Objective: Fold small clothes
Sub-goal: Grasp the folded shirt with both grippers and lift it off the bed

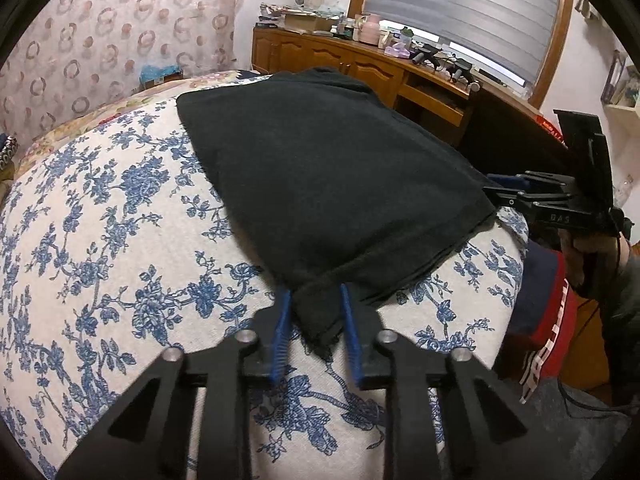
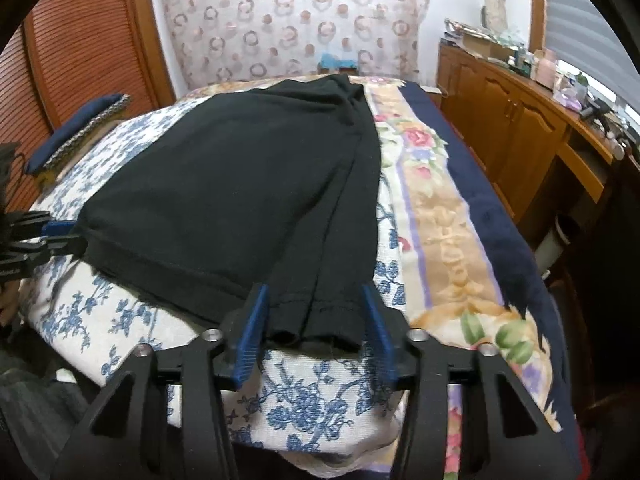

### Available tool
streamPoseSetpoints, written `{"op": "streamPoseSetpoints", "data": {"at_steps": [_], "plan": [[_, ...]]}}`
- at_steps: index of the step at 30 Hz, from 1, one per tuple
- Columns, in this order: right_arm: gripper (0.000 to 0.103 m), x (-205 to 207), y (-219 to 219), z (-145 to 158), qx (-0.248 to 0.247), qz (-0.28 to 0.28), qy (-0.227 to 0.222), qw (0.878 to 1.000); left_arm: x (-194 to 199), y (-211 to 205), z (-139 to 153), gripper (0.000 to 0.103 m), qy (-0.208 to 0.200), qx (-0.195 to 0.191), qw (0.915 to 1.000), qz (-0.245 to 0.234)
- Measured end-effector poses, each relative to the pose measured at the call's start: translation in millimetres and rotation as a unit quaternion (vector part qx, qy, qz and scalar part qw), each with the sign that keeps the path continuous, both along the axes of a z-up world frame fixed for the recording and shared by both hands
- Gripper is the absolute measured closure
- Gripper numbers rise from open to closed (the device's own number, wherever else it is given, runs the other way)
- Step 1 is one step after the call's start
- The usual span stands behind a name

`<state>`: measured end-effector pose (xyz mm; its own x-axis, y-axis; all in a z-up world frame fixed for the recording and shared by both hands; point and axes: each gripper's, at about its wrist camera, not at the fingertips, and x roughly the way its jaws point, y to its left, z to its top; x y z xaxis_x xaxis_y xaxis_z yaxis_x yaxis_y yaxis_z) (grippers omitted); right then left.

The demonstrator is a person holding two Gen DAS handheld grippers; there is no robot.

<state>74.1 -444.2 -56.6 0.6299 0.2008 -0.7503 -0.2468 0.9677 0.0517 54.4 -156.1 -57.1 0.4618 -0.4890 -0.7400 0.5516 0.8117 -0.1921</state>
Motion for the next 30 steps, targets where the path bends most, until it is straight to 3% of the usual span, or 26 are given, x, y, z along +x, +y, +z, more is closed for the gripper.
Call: {"op": "streamPoseSetpoints", "data": {"at_steps": [2,5,11,18,24,30], "plan": [[0.090,-1.2,1.9,0.1,0.017,0.022,0.003,1.000,-0.7,-0.1,1.1,0.096,-0.002,-0.001,1.0000,-0.002],[0.095,-2.0,4.8,1.7,0.022,0.037,-0.005,0.999,-2.5,1.0,10.2,0.100,-0.014,-0.014,0.9998,-0.004],[0.097,4.1,-2.2,34.1,0.068,0.029,-0.072,0.995,10.6,5.1,50.4,0.101,-0.048,-0.048,0.9977,-0.004],[0.097,51.7,-1.3,84.4,0.094,0.038,-0.132,0.986,73.7,7.6,92.4,0.101,-0.082,-0.060,0.9946,0.022],[0.097,122.8,8.2,105.4,0.078,0.044,-0.144,0.985,141.7,15.2,103.9,0.101,-0.083,-0.057,0.9933,0.056],[0.097,203.6,8.2,101.0,0.068,0.032,-0.114,0.991,209.0,13.8,90.3,0.101,-0.064,-0.035,0.9943,0.078]]}}
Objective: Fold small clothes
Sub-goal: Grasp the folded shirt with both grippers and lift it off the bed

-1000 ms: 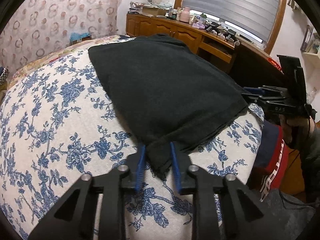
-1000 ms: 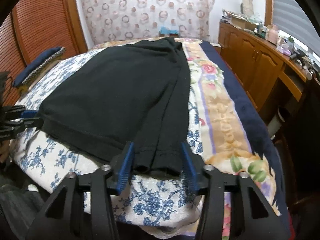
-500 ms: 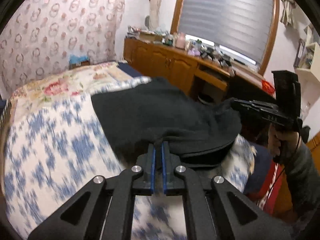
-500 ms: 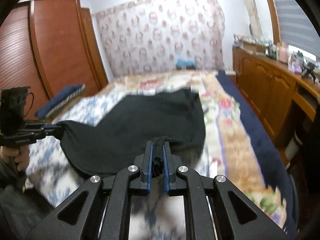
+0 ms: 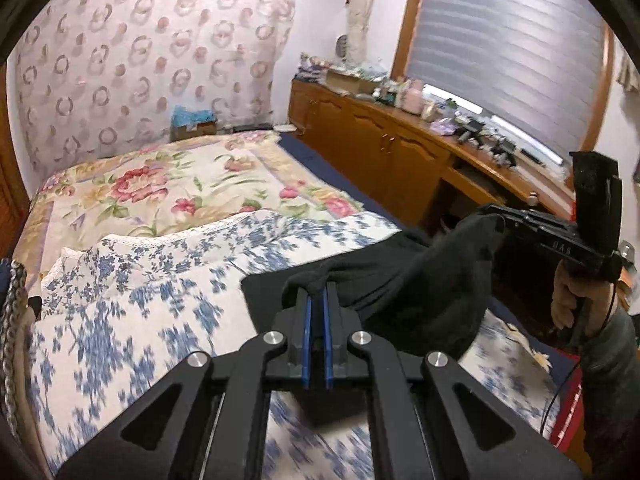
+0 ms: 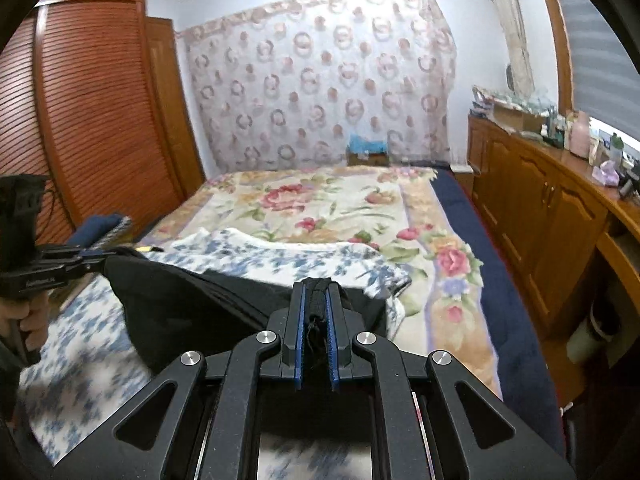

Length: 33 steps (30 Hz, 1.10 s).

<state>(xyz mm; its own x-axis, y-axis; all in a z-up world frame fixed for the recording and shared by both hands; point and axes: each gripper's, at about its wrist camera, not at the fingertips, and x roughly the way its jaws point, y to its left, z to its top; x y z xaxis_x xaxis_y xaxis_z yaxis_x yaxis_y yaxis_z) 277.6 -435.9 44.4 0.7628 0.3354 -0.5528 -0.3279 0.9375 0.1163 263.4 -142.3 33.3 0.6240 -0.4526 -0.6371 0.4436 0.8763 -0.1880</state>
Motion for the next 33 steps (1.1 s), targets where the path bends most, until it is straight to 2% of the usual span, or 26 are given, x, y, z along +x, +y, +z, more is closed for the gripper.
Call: {"op": "streamPoseSetpoints", "data": {"at_steps": [4,9,12,14,15,17,19,23,25,29,33], "plan": [[0.097,36.1,1.3,-16.9,-0.017,-0.001,0.032,0.999,32.8,-1.6,-19.6,0.101,0.025,0.007,0.9996,0.008],[0.096,66.0,3.4,-45.4,-0.037,-0.003,0.069,0.997,50.9,-3.6,-38.3,0.098,0.050,0.016,0.9986,0.012],[0.095,72.0,5.2,-53.6,-0.048,-0.011,0.070,0.996,56.3,1.4,-39.6,0.086,0.053,0.013,0.9984,0.013],[0.083,74.3,5.4,-53.3,-0.061,-0.031,0.061,0.996,57.3,6.8,-37.5,0.071,0.052,0.004,0.9986,0.012],[0.080,74.5,4.0,-52.1,-0.064,-0.036,0.058,0.996,56.7,9.2,-36.7,0.067,0.053,0.000,0.9986,0.009],[0.063,74.0,1.0,-48.8,-0.061,-0.045,0.054,0.996,53.3,13.1,-37.1,0.062,0.053,0.001,0.9986,0.006],[0.056,70.2,-3.2,-45.8,-0.057,-0.052,0.051,0.996,48.7,11.9,-41.0,0.058,0.058,0.006,0.9983,-0.003],[0.047,61.2,-10.1,-45.0,-0.039,-0.045,0.052,0.997,45.5,2.8,-55.6,0.055,0.076,0.019,0.9967,-0.021],[0.045,57.8,-10.7,-49.0,-0.033,-0.034,0.059,0.997,50.5,-1.9,-65.2,0.055,0.086,0.028,0.9957,-0.020],[0.039,56.1,-9.3,-58.3,-0.031,-0.028,0.072,0.997,67.0,-5.6,-72.3,0.055,0.099,0.019,0.9948,-0.011],[0.039,62.4,-3.6,-70.3,-0.040,-0.026,0.085,0.995,83.9,-6.7,-76.3,0.055,0.102,0.019,0.9946,0.002]]}}
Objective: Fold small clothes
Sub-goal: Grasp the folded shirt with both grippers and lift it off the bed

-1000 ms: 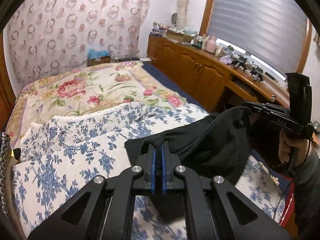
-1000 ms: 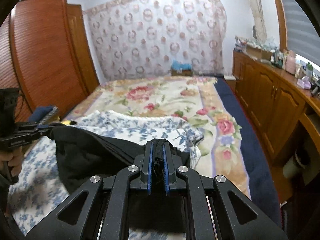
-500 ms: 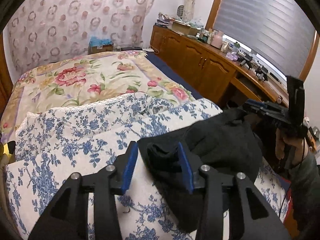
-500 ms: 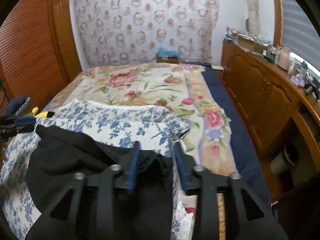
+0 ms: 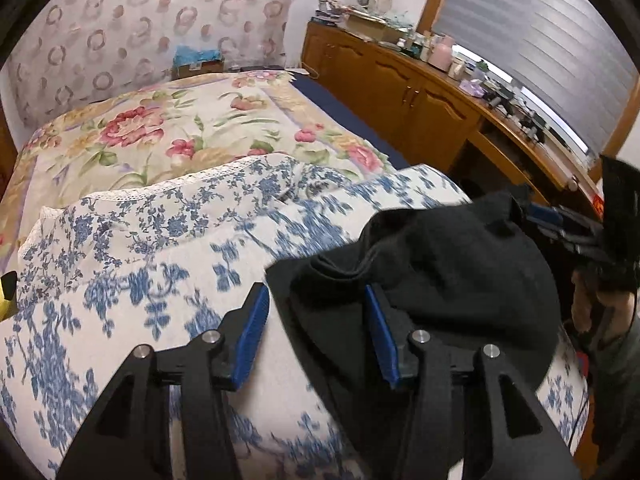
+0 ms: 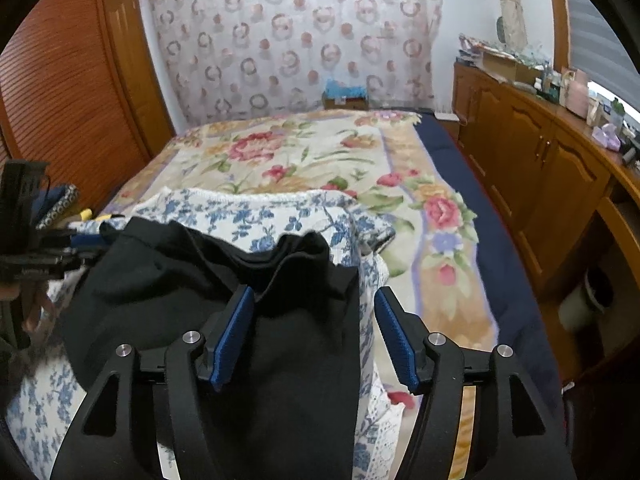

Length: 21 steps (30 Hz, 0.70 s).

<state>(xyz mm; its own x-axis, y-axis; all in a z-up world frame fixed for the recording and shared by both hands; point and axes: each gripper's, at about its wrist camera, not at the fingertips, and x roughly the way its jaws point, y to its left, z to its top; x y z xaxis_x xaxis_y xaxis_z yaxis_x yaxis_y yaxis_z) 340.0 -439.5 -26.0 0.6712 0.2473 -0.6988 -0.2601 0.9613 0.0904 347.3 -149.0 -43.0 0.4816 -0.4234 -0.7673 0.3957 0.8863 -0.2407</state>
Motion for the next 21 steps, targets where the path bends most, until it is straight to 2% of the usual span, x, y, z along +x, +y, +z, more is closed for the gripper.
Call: {"op": "streamPoseSetpoints", "data": {"at_steps": [6,12,18,21], "plan": [[0.038,11.0,5.0,-15.3,0.020,0.012,0.029,0.999,8.4,-3.0,-12.4,0.055,0.020,0.004,0.9998,-0.003],[0.038,19.9,7.4,-27.5,0.037,0.021,0.060,0.997,9.3,-2.7,-13.5,0.054,0.018,0.000,0.9998,-0.004],[0.038,22.2,12.8,-29.0,0.048,0.035,0.065,0.996,13.3,-2.2,-14.1,0.055,0.021,-0.018,0.9996,-0.004],[0.046,21.4,19.8,-29.6,0.048,0.050,0.065,0.995,14.4,-3.9,-14.5,0.065,0.021,-0.026,0.9994,-0.011]]}}
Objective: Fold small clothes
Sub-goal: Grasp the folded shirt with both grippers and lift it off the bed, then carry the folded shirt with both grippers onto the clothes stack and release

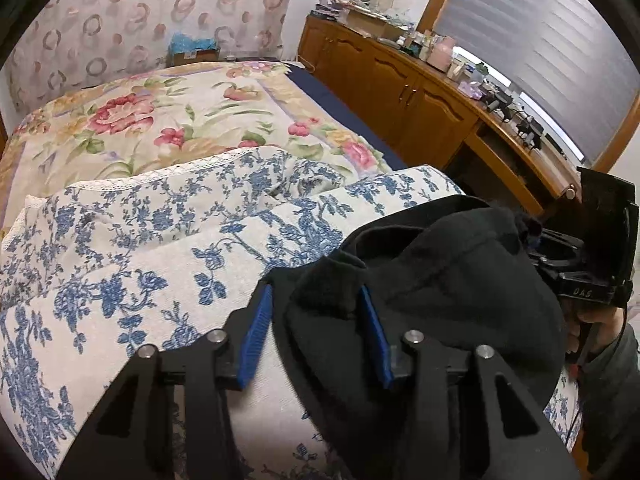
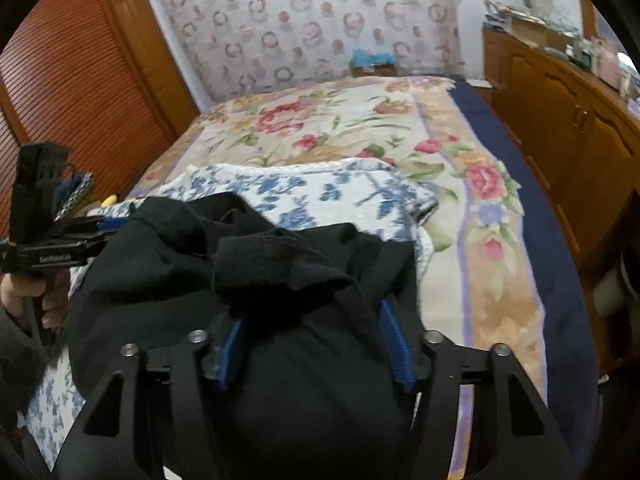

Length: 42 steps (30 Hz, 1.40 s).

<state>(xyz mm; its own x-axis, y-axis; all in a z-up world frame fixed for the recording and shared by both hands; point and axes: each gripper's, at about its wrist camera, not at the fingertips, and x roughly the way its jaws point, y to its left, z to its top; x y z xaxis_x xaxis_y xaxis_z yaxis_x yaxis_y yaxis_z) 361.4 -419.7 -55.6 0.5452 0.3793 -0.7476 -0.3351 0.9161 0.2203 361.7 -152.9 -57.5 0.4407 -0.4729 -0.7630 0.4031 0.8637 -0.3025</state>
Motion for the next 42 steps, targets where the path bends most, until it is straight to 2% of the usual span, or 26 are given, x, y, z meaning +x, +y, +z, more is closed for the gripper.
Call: {"op": "streamPoseSetpoints", "data": {"at_steps": [3,4,5,7,8,15,23,30,42], "plan": [[0.058,0.8,3.2,-0.6,0.006,0.012,0.001,1.000,1.4,-0.1,-1.0,0.085,0.011,-0.020,0.9997,-0.009],[0.067,0.9,3.4,-0.8,0.009,0.016,0.002,1.000,0.9,-0.4,-0.1,0.090,0.012,-0.025,0.9996,-0.010],[0.079,1.1,3.9,-0.5,0.009,0.018,0.001,1.000,-1.5,-0.4,3.1,0.092,0.006,-0.027,0.9996,-0.008],[0.090,-1.8,3.9,3.5,0.016,0.027,-0.004,0.999,-8.7,0.3,11.7,0.094,-0.008,-0.032,0.9994,-0.009],[0.092,-5.4,4.5,7.4,0.018,0.029,-0.011,0.999,-12.1,1.9,16.3,0.094,-0.016,-0.035,0.9992,-0.008],[0.093,-39.8,14.2,51.6,0.023,0.013,-0.086,0.996,-55.8,22.8,72.6,0.094,-0.080,-0.075,0.9939,-0.007],[0.093,-57.4,53.5,98.6,0.033,0.039,-0.143,0.988,-104.4,72.5,121.5,0.095,-0.156,-0.067,0.9851,0.028],[0.093,-57.7,124.6,131.8,0.036,0.103,-0.176,0.978,-142.0,141.9,147.3,0.095,-0.201,-0.044,0.9751,0.081],[0.093,-49.9,278.1,175.2,0.042,0.210,-0.219,0.952,-201.0,270.7,164.6,0.095,-0.256,-0.023,0.9484,0.186]]}}
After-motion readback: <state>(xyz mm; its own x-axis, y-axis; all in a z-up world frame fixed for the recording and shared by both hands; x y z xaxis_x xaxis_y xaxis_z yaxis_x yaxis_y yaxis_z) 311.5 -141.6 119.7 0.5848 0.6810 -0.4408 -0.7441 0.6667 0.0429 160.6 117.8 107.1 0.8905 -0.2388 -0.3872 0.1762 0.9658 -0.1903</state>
